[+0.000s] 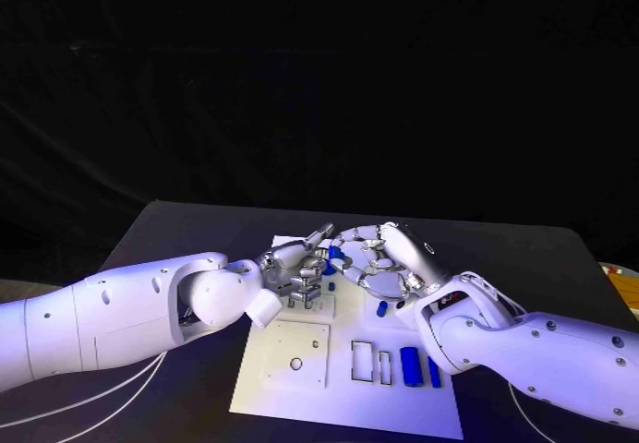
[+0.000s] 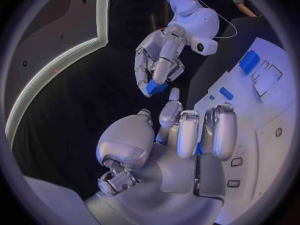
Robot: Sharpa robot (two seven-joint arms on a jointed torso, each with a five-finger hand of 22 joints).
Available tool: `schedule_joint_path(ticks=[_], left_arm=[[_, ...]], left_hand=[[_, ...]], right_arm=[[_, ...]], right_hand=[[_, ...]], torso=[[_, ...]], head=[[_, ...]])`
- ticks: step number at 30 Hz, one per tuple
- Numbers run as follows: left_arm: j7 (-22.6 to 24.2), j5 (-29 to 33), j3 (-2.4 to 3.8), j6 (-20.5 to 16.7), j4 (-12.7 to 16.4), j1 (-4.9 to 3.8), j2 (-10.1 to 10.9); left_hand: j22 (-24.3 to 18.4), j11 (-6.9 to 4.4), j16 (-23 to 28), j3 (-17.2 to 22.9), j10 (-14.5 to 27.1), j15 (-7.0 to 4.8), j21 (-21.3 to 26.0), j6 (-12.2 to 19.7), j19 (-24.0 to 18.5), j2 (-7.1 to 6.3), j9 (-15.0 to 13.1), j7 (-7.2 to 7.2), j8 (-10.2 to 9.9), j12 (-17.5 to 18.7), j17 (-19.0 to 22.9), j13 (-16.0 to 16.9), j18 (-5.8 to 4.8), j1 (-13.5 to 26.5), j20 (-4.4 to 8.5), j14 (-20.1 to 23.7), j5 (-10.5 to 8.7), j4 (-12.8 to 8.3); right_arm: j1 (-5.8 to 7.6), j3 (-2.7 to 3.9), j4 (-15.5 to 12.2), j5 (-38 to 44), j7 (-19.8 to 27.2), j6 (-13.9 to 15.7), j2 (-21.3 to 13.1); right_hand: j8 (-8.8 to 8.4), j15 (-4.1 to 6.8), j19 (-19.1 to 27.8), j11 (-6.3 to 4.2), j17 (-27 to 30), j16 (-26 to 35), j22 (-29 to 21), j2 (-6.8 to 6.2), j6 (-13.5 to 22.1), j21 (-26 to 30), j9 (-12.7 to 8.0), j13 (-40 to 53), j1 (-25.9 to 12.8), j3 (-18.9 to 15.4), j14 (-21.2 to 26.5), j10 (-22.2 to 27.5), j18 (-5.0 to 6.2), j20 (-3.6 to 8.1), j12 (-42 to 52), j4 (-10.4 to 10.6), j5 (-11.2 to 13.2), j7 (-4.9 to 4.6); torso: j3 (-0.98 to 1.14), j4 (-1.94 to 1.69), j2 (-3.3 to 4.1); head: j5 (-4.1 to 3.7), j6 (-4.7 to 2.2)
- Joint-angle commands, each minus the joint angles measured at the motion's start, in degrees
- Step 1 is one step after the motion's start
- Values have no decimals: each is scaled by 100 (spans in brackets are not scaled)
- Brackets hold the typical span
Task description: Assemble the parts on the task board
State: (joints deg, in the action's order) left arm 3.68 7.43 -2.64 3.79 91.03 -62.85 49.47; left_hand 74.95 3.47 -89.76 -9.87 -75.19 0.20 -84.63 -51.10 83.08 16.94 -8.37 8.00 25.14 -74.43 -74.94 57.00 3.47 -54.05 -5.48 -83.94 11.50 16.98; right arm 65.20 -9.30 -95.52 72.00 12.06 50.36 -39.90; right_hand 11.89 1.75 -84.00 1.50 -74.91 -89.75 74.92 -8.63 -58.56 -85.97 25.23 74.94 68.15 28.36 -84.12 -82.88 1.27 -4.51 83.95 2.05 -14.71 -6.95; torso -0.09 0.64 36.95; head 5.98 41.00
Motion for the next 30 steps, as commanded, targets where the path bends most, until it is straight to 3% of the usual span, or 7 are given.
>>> schedule_joint_path(ticks=[1, 13, 30], left_arm=[[229, 208, 3, 387, 16, 1, 4], [129, 181, 4, 569, -2, 0, 48], [93, 128, 5, 572, -49, -1, 101]], left_hand=[[436, -16, -24, 65, -61, -51, -32, -79, 43, 3, -27, -12, -31, -40, -1506, 50, -105, 87, 1, -606, -15, 4], [564, -142, -24, 363, -163, -158, -98, -445, 110, -6, -297, -157, 51, -29, -1506, 206, -130, 279, 88, -606, -16, 2], [620, -167, -24, 408, -200, -180, -125, -492, 144, -8, -363, -183, 68, -42, -1506, 261, -143, 321, 108, -606, -17, 2]], right_arm=[[-2, 2, 14, 81, -15, -51, 14], [-3, 2, 38, 127, -13, -35, 20], [-3, 1, 43, 189, -56, -41, -3]], right_hand=[[11, 45, -424, 7, -1509, -25, 1344, 24, -137, 16, -3, 672, -22, 7, -588, -11, -34, 57, -2, 40, -31, 101], [15, 45, -421, 6, -1509, -25, 1343, 23, -130, 21, -2, 668, 5, 19, -588, -7, -33, 58, -7, 32, -34, 102], [17, 45, -422, 6, -1509, -25, 1344, 25, -128, 19, -1, 670, 15, 24, -588, -9, -33, 58, -6, 30, -28, 102]], torso=[[-4, -1, -1], [-7, -4, 1], [-6, -2, -8]], head=[[-8, 6], [-22, 30], [-14, 48]])
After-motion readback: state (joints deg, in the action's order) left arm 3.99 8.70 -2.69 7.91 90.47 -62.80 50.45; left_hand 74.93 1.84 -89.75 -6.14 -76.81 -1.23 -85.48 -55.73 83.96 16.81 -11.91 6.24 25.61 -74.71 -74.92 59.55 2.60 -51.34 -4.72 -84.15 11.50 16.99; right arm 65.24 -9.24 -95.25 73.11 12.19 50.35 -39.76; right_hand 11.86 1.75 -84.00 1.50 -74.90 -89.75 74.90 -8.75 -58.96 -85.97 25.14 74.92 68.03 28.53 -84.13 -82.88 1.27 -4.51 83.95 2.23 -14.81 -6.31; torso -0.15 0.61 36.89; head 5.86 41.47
